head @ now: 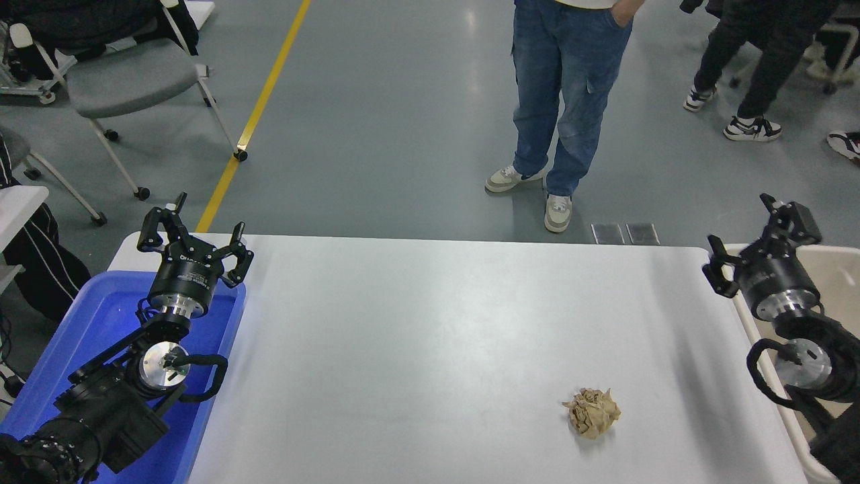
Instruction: Dispose of the paper cup in the dustbin
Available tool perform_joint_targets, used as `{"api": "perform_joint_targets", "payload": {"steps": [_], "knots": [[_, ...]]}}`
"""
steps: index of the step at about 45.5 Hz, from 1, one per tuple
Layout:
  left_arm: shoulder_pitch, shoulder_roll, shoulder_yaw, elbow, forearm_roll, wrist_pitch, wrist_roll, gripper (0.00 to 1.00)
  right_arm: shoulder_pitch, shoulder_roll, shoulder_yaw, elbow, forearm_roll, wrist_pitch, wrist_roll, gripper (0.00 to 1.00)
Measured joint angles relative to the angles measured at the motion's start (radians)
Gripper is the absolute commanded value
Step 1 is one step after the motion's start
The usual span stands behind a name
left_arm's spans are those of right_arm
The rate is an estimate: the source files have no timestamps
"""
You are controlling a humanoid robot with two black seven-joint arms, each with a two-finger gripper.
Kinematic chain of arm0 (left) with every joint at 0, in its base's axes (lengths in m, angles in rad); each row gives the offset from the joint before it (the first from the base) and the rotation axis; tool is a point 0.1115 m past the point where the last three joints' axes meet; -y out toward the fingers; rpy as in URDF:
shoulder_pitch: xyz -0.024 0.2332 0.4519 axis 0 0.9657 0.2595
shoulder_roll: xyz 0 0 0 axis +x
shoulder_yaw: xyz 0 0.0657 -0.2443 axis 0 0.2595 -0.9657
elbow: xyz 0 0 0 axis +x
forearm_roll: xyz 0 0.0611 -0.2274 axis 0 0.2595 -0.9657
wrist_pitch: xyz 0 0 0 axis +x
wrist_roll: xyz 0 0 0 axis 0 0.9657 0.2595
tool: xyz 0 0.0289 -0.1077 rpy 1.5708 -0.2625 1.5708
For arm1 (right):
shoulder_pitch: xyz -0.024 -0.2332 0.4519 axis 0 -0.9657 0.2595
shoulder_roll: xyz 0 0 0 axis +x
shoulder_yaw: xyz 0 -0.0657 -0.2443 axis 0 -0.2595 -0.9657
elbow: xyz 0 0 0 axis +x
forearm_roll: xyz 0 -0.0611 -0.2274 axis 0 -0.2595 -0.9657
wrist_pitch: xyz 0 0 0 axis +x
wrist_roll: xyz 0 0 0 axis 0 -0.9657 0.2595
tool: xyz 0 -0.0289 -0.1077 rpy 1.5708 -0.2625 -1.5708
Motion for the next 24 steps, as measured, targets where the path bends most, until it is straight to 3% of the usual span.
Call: {"api": "perform_joint_targets", "payload": {"steps": [24], "knots": [[0.000,0.000,0.000,0.000,0.000,0.000,0.000,1.00,-0.047,0.101,0.090,0.030,-0.134,-0.014,0.071,1.00]]}}
